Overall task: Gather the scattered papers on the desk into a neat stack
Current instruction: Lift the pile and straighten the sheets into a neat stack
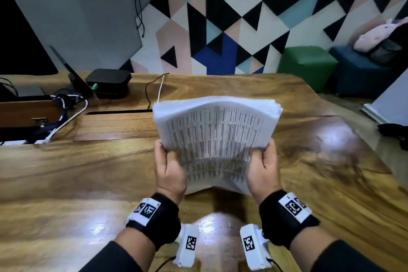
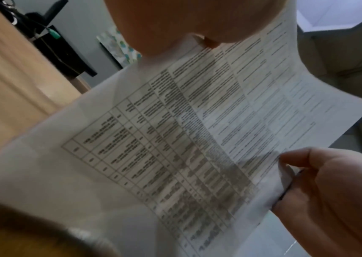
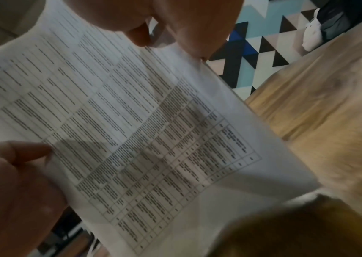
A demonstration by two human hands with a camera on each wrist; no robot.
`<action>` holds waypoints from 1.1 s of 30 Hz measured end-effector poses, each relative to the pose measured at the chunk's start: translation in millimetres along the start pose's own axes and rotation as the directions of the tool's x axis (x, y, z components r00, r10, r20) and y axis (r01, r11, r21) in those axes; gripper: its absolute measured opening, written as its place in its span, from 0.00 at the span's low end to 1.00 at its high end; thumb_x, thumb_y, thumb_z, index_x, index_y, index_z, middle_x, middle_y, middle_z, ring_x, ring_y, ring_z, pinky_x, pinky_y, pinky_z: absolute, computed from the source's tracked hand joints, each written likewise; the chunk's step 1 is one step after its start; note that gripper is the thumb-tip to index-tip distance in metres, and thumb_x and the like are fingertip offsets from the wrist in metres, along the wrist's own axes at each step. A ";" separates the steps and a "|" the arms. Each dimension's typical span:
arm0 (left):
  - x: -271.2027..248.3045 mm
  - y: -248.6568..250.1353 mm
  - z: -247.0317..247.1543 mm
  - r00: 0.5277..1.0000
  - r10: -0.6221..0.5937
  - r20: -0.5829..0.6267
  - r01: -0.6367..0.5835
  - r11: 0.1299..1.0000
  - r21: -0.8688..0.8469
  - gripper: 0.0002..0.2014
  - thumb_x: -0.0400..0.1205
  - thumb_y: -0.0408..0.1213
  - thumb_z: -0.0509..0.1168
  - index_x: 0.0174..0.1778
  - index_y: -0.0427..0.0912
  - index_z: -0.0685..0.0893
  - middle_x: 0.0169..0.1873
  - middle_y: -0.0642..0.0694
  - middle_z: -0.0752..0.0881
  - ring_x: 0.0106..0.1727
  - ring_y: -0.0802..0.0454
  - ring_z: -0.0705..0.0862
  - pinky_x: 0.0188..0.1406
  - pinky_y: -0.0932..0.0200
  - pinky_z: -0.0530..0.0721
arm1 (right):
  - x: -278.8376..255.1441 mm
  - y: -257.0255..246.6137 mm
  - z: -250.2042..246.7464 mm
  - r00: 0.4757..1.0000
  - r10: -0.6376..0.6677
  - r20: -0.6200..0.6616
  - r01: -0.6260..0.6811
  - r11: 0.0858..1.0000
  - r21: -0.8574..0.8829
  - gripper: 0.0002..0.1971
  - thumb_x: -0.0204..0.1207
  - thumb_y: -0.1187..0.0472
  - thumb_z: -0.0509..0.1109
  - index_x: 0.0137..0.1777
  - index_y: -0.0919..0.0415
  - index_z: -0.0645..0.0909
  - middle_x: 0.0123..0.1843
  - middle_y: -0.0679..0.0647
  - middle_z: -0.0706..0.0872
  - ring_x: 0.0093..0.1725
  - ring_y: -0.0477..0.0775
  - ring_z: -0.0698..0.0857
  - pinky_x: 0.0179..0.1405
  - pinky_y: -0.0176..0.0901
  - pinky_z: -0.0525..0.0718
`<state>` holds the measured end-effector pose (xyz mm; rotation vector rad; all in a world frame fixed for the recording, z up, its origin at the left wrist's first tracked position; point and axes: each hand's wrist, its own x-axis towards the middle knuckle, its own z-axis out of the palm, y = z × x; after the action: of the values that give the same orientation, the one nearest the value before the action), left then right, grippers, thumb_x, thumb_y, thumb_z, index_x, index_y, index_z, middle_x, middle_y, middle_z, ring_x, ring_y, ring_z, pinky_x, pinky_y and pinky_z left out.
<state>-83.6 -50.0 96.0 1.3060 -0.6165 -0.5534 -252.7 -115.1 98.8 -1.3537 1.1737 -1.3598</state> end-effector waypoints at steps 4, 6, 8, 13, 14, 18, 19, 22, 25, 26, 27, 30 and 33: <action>-2.3 -20.9 -4.0 0.999 -0.027 -0.017 0.029 0.997 0.069 0.15 0.81 0.37 0.54 0.48 0.62 0.82 0.50 0.48 0.89 0.58 0.32 0.84 0.62 0.25 0.81 | -6.4 21.3 2.5 0.995 0.084 0.045 -0.079 0.992 -0.098 0.11 0.84 0.72 0.58 0.59 0.57 0.74 0.44 0.45 0.85 0.42 0.33 0.84 0.53 0.46 0.80; 5.4 -23.3 -3.0 0.999 -0.016 -0.047 0.019 0.997 0.070 0.13 0.80 0.34 0.54 0.48 0.54 0.81 0.47 0.47 0.88 0.52 0.39 0.84 0.59 0.29 0.82 | -1.0 23.2 2.7 0.997 0.062 0.041 -0.058 0.993 -0.099 0.08 0.85 0.71 0.58 0.59 0.60 0.73 0.44 0.46 0.85 0.42 0.39 0.83 0.50 0.48 0.80; 6.0 -25.5 -1.6 0.999 -0.011 -0.035 0.013 0.998 0.059 0.11 0.79 0.32 0.53 0.50 0.47 0.79 0.44 0.50 0.87 0.48 0.48 0.83 0.55 0.38 0.82 | -1.4 22.2 4.0 0.997 0.057 0.056 -0.050 0.992 -0.115 0.08 0.84 0.71 0.58 0.59 0.61 0.72 0.44 0.48 0.85 0.41 0.41 0.82 0.48 0.47 0.79; 12.5 -27.1 -1.5 0.995 -0.089 0.045 0.076 0.969 0.234 0.04 0.82 0.31 0.55 0.44 0.44 0.72 0.35 0.48 0.78 0.32 0.61 0.76 0.44 0.49 0.75 | 1.7 24.9 3.4 0.984 0.135 0.112 -0.106 0.966 -0.236 0.05 0.84 0.70 0.56 0.55 0.64 0.72 0.44 0.54 0.84 0.44 0.56 0.82 0.45 0.48 0.78; 20.3 -26.1 -3.6 0.994 -0.091 0.068 0.068 0.957 0.281 0.05 0.83 0.31 0.55 0.42 0.43 0.71 0.36 0.47 0.78 0.35 0.57 0.76 0.43 0.49 0.75 | 8.2 25.1 2.3 0.984 0.135 0.115 -0.101 0.960 -0.261 0.04 0.83 0.69 0.57 0.53 0.65 0.72 0.42 0.56 0.82 0.41 0.56 0.80 0.42 0.49 0.77; 51.0 -24.1 -12.0 0.977 -0.160 0.139 0.062 0.844 0.533 0.06 0.83 0.33 0.59 0.40 0.39 0.77 0.35 0.46 0.81 0.37 0.48 0.77 0.35 0.54 0.76 | 37.9 34.5 0.7 0.958 0.251 0.140 -0.171 0.888 -0.426 0.05 0.81 0.67 0.58 0.51 0.64 0.75 0.39 0.57 0.81 0.36 0.55 0.77 0.36 0.47 0.77; 55.1 -29.1 -14.0 0.965 -0.223 0.137 0.103 0.806 0.583 0.07 0.82 0.33 0.60 0.38 0.43 0.78 0.33 0.48 0.82 0.35 0.49 0.78 0.31 0.55 0.75 | 41.9 38.1 0.5 0.937 0.317 0.145 -0.216 0.854 -0.474 0.06 0.81 0.67 0.59 0.51 0.64 0.77 0.41 0.58 0.83 0.39 0.57 0.80 0.39 0.47 0.78; 54.6 -54.3 -22.2 0.899 -0.423 0.116 0.253 0.716 0.651 0.10 0.80 0.29 0.62 0.34 0.45 0.81 0.32 0.46 0.85 0.32 0.47 0.81 0.30 0.58 0.78 | 40.9 60.5 -2.0 0.846 0.506 0.169 -0.324 0.739 -0.591 0.10 0.82 0.69 0.59 0.40 0.59 0.77 0.40 0.53 0.83 0.41 0.56 0.81 0.39 0.41 0.77; 44.3 -78.6 -26.5 0.848 -0.526 0.068 0.365 0.672 0.645 0.14 0.79 0.24 0.62 0.30 0.43 0.81 0.30 0.45 0.85 0.33 0.46 0.83 0.35 0.57 0.81 | 32.9 83.7 -3.5 0.787 0.600 0.145 -0.356 0.634 -0.686 0.07 0.81 0.69 0.60 0.45 0.63 0.79 0.44 0.56 0.84 0.42 0.57 0.80 0.38 0.40 0.75; 40.2 -83.5 -27.0 0.837 -0.546 0.051 0.390 0.658 0.644 0.15 0.80 0.23 0.62 0.30 0.43 0.81 0.29 0.46 0.85 0.33 0.46 0.83 0.34 0.58 0.80 | 31.2 87.5 -2.8 0.777 0.615 0.136 -0.362 0.612 -0.703 0.07 0.81 0.69 0.59 0.48 0.64 0.79 0.45 0.57 0.83 0.43 0.58 0.80 0.40 0.40 0.75; 37.2 -90.1 -27.5 0.831 -0.555 0.034 0.409 0.651 0.639 0.15 0.80 0.23 0.62 0.30 0.43 0.81 0.29 0.47 0.84 0.34 0.46 0.83 0.34 0.59 0.80 | 30.0 90.5 -1.7 0.766 0.629 0.131 -0.367 0.596 -0.714 0.07 0.81 0.69 0.59 0.51 0.64 0.80 0.47 0.58 0.84 0.44 0.59 0.81 0.42 0.41 0.76; 31.9 -97.8 -26.8 0.826 -0.563 -0.005 0.437 0.635 0.637 0.15 0.80 0.23 0.61 0.31 0.44 0.82 0.35 0.44 0.87 0.43 0.41 0.87 0.44 0.52 0.86 | 30.0 94.3 -0.8 0.754 0.645 0.129 -0.366 0.574 -0.732 0.09 0.82 0.68 0.61 0.53 0.64 0.83 0.49 0.57 0.87 0.45 0.60 0.84 0.43 0.42 0.78; 34.4 -96.5 -28.5 0.844 -0.536 -0.021 0.421 0.638 0.645 0.13 0.81 0.24 0.59 0.35 0.40 0.84 0.41 0.42 0.88 0.44 0.43 0.86 0.43 0.56 0.82 | 27.0 94.5 -4.3 0.761 0.637 0.123 -0.342 0.555 -0.758 0.09 0.81 0.65 0.62 0.50 0.60 0.85 0.47 0.55 0.88 0.42 0.58 0.84 0.36 0.38 0.77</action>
<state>-41.9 -70.8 0.4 2.1196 -0.6175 -0.9638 -261.9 -158.7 11.2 -1.5122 1.7081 -0.1578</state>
